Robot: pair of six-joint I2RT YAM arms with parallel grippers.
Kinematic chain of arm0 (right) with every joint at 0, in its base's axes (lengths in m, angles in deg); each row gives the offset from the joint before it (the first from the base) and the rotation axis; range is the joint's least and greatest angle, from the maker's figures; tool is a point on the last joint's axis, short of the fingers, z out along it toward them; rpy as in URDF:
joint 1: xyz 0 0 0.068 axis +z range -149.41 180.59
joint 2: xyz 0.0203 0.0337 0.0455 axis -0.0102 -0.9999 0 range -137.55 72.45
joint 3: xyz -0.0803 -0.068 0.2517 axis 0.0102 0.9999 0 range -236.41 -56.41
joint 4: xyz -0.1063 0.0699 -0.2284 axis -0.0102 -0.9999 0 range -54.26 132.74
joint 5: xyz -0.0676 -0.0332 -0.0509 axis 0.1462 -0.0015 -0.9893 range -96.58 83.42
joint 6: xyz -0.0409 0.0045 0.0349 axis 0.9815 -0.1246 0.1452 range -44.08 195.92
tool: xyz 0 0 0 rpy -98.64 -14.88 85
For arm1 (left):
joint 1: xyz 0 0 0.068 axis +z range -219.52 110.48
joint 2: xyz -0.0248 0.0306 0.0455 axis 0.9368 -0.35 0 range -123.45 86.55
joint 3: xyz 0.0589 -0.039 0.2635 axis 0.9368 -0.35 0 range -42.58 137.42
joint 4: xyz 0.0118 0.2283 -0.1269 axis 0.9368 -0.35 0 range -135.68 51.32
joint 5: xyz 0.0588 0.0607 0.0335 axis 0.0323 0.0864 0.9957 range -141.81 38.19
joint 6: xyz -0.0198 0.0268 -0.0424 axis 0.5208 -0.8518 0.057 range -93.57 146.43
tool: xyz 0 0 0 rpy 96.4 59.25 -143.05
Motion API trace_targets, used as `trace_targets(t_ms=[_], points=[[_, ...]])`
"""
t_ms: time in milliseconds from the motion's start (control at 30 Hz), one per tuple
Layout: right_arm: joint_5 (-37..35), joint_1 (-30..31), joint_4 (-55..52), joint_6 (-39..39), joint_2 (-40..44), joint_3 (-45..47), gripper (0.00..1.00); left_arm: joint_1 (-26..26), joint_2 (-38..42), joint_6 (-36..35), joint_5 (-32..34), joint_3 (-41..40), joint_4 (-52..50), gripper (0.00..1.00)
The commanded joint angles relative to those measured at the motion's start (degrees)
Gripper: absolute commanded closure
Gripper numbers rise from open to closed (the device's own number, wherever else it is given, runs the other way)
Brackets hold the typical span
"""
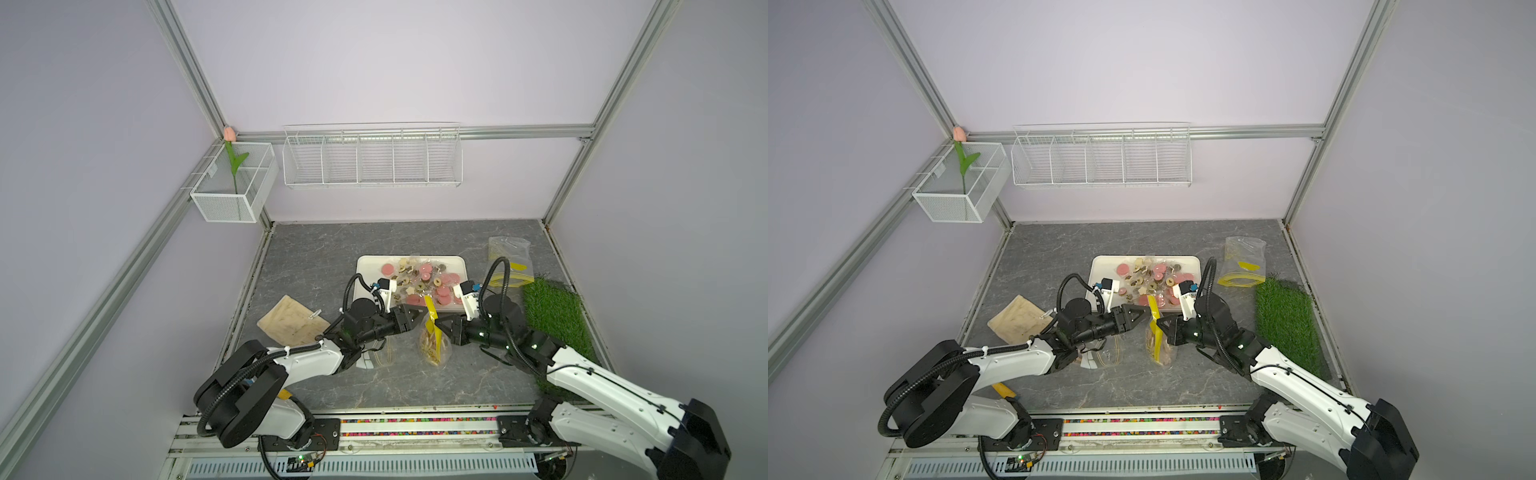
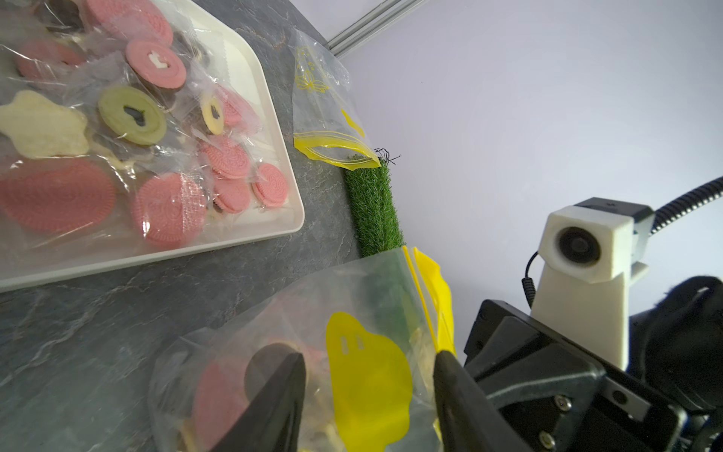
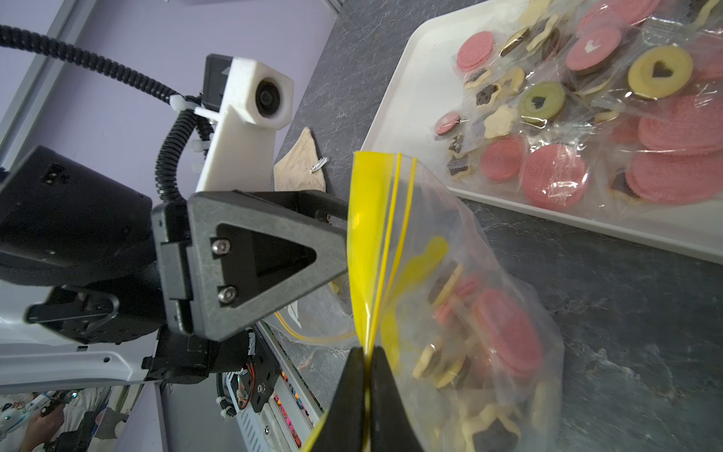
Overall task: Pour cookies out of the ziploc bag
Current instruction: Open the ziploc bag at the center of the board.
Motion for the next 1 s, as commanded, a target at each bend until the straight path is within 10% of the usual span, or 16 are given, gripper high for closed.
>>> trace_targets(t_ms=[0,967], points=[[0.86,-0.18,2.44,-0.11,0.46,1.12,0.93,0.34,-1.66,2.24,-0.99,-0.43,5.01,0.45],[1.48,-0.2,3.46,0.72,-1.21,0.88,0.93,0.32,-3.58,4.64,-3.12,1.02,7.27,0.49]])
